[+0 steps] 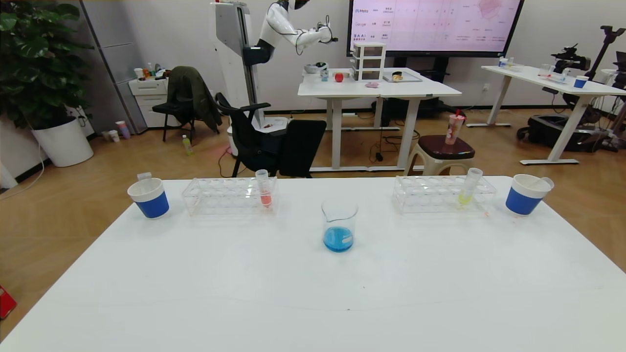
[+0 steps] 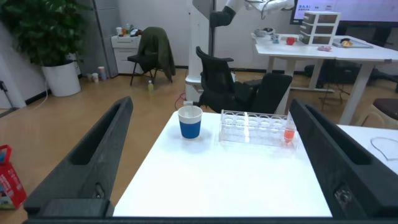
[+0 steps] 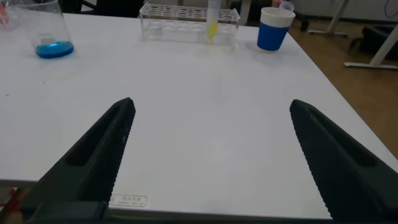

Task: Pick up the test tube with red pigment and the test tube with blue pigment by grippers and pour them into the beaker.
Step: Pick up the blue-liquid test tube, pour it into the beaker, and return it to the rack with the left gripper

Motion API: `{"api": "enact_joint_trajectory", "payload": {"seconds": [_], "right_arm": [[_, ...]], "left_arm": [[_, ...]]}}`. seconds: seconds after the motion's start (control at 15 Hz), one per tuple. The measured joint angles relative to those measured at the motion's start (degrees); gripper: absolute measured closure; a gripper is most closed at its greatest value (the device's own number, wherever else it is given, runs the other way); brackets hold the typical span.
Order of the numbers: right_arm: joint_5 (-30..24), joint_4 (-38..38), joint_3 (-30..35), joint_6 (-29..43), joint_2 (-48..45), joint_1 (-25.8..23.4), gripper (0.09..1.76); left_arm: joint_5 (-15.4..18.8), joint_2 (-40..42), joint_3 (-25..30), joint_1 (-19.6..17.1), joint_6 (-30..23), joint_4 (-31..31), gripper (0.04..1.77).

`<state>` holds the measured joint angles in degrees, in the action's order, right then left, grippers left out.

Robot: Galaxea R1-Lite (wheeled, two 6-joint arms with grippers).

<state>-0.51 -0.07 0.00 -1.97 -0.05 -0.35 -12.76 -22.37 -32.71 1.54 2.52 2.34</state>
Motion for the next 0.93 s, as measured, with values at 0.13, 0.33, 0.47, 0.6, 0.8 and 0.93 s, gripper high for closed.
{"api": "enact_joint_trajectory", "payload": {"seconds": [0.13,0.33,0.47,0.6,0.8,0.93], "right_arm": [[0.0,0.0,0.0,0.0,0.0,0.0,0.11],[0.0,0.0,0.0,0.0,0.0,0.0,0.11],[0.0,0.0,0.0,0.0,0.0,0.02,0.11],[0.0,0.0,0.0,0.02,0.0,0.02,0.11],[0.0,0.0,0.0,0.02,0.0,0.02,0.11],[0.0,0.0,0.0,0.02,0.0,0.02,0.11]], "left_arm": [[2.79,6.17,0.62,-0.22,0.5,-3.99,0.06],[4.94,13.2,3.63,-0.88,0.72,-4.62,0.06],[7.28,17.36,6.08,-1.13,0.94,-4.55,0.06],[9.26,20.22,9.75,-1.23,1.57,-2.72,0.06],[10.12,22.06,17.71,-1.27,1.9,3.99,0.06],[10.42,22.35,26.01,-1.27,2.46,6.12,0.06]]}}
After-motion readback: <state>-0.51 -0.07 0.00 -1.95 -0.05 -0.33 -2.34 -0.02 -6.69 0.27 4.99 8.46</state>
